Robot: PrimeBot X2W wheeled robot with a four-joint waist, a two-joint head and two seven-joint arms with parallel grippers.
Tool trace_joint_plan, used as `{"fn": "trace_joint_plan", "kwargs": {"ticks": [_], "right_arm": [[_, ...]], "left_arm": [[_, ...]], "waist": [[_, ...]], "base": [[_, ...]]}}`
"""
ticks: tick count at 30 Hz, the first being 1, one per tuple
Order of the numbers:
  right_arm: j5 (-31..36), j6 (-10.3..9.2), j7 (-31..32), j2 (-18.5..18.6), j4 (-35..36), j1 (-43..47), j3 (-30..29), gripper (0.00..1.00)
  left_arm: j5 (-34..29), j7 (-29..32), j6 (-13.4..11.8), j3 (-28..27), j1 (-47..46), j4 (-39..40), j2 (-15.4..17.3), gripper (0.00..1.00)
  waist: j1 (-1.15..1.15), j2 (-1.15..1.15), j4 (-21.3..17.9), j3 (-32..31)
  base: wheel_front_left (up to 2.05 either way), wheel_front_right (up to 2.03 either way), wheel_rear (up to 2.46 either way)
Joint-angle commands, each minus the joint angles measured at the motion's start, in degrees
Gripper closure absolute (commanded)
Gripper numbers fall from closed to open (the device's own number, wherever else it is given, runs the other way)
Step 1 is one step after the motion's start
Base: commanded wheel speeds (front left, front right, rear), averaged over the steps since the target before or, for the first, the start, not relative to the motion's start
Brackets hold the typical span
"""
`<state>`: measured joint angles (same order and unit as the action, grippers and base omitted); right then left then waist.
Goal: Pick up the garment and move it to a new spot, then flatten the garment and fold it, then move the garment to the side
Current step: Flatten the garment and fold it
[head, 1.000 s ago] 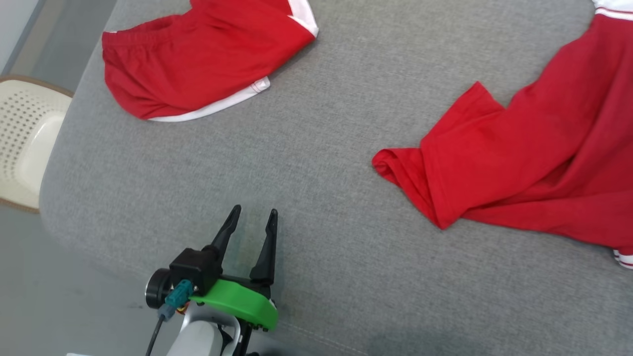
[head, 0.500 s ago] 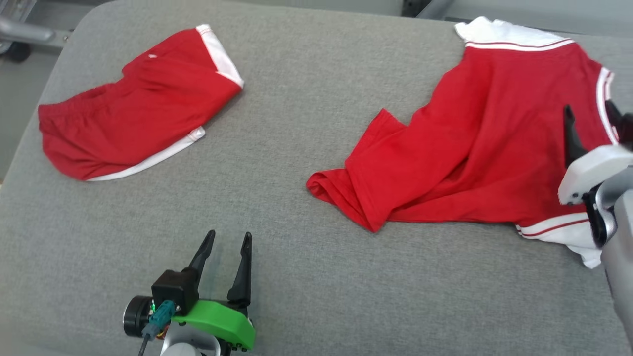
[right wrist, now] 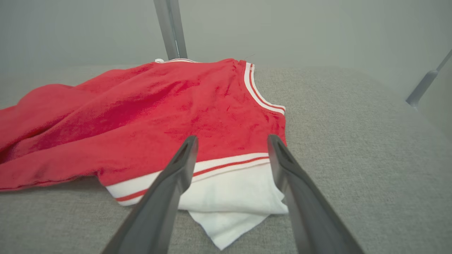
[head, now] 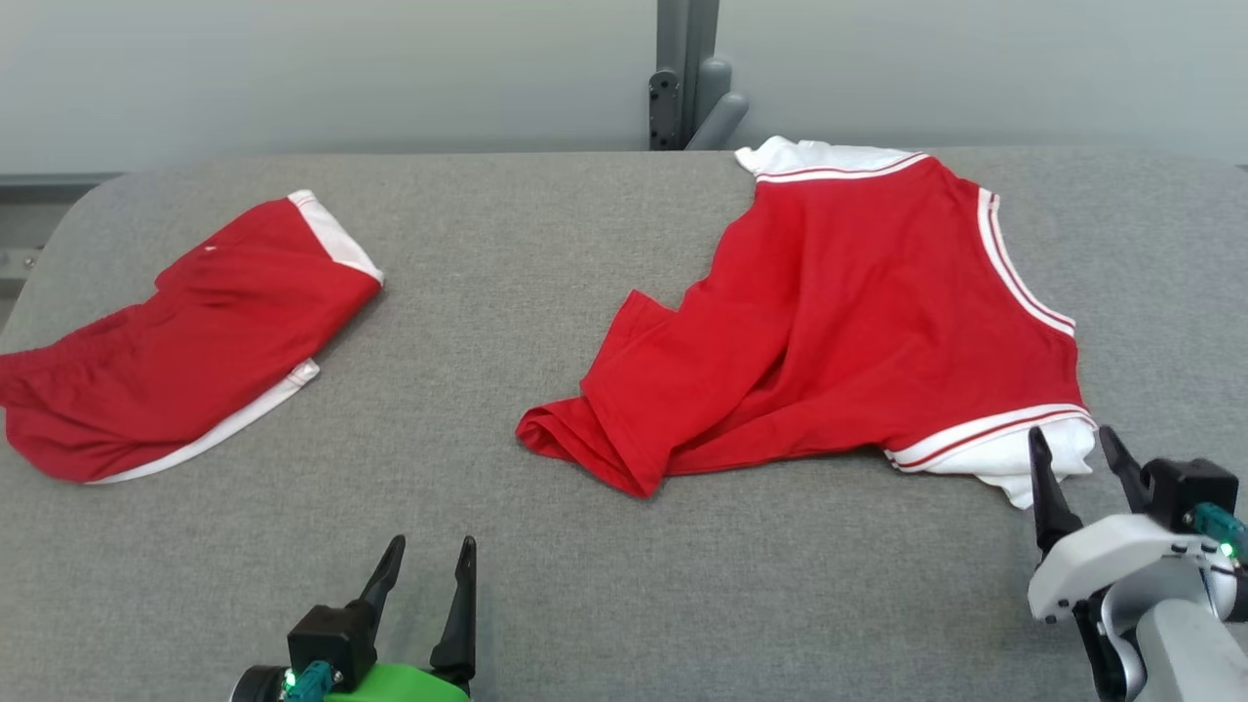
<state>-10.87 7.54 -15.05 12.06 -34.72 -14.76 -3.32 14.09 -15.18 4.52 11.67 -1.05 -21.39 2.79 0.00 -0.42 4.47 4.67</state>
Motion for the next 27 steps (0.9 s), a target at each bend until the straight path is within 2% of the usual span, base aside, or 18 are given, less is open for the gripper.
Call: {"fn": "trace_joint_plan", "kwargs": {"ticks": [1, 10, 27], "right_arm": [[-0.52, -0.10, -0.17, -0.54, 0.52, 1.57, -0.60, 0.00], [0.34, -0.10, -0.17, -3.63, 0.58, 5.93, -2.35, 0.00], [-0.75, -0.10, -0.17, -5.73, -7.45, -0.43, -4.74, 0.00]], "left_arm": [[-0.28, 0.05, 0.10, -0.12, 0.97, -0.20, 0.19, 0.00], [-1.09, 0.06, 0.56, -0.41, 1.13, -0.37, 0.20, 0.00], [-2.60, 0.06, 1.56, -0.16, -2.25, -0.86, 0.19, 0.00]], "waist": [[0.00, 0.42, -2.69, -2.68], [0.00, 0.42, -3.50, -2.49], [0.00, 0.42, 0.21, 3.38]], "base": [[0.00, 0.00, 0.00], [0.00, 0.00, 0.00], [0.00, 0.00, 0.00]]}}
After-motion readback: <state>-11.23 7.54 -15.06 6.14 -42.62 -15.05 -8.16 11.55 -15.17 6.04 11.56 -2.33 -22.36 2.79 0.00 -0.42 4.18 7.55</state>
